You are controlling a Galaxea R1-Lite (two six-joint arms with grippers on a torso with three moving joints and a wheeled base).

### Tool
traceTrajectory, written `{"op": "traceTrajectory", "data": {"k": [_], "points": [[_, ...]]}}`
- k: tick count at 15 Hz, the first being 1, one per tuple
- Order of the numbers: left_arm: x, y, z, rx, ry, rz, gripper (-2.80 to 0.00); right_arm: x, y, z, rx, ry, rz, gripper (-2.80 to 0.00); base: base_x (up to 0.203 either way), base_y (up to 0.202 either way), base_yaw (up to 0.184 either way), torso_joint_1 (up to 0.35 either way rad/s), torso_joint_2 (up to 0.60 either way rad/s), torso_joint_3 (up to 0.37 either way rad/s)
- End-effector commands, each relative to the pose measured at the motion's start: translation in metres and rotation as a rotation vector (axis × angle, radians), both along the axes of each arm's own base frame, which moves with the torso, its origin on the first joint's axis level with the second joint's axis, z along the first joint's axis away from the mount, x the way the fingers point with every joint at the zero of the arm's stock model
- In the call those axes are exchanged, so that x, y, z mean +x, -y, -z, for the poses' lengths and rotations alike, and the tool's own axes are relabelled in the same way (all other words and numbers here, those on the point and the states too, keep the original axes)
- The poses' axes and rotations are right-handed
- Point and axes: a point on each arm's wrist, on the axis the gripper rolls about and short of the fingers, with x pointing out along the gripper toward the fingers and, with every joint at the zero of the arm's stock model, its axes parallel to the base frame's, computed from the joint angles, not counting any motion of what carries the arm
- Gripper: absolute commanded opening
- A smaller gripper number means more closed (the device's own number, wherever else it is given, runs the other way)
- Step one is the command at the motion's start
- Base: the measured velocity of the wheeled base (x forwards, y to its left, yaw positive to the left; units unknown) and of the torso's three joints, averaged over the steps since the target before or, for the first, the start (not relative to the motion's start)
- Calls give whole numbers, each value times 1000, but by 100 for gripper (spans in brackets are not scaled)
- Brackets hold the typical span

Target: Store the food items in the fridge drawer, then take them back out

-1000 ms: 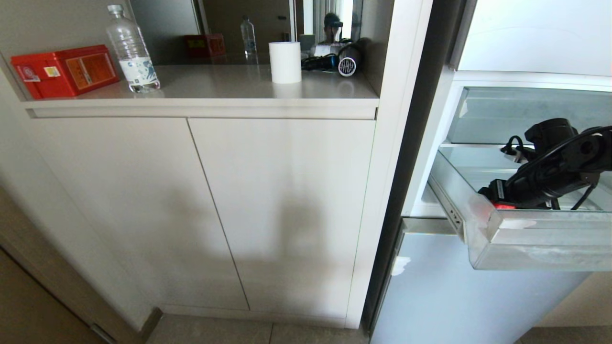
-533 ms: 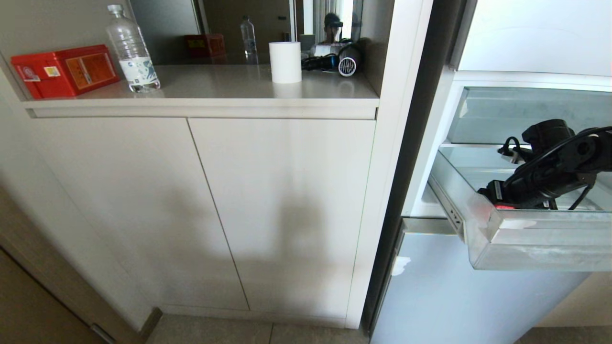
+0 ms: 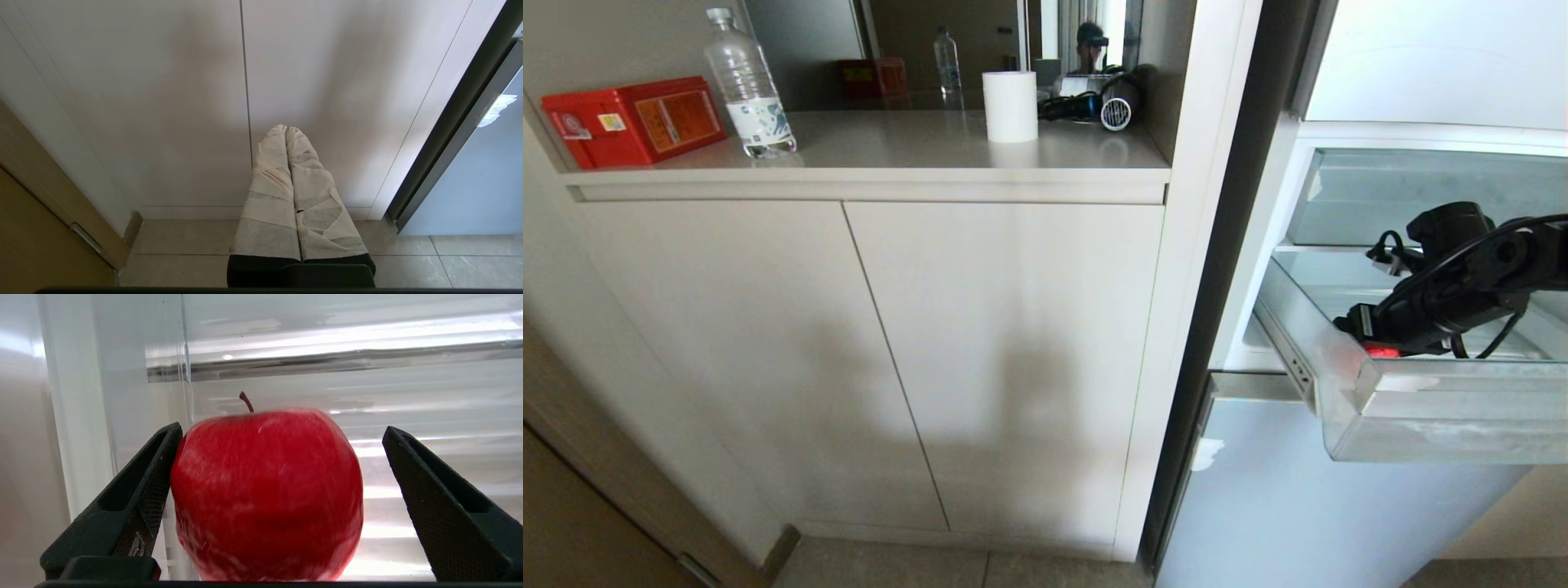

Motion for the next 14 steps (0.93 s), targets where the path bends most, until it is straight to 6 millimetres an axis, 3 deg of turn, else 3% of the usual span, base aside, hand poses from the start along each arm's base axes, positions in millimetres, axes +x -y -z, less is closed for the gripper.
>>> {"op": "traceTrajectory", "data": {"k": [1,6,7,14], "points": [[0,0,0,0,0,-1,-280,1,0,2,2,-6,-1,0,0,0,0,0,0,0],[0,0,0,0,0,-1,-280,3,0,6,4,-15,-1,0,0,0,0,0,0,0],[0,0,0,0,0,-1,-280,3,0,6,4,-15,-1,-280,0,0,0,0,0,0],[0,0,0,0,0,-1,-280,0,0,0,2,-2,1,-280,0,0,0,0,0,0]]}}
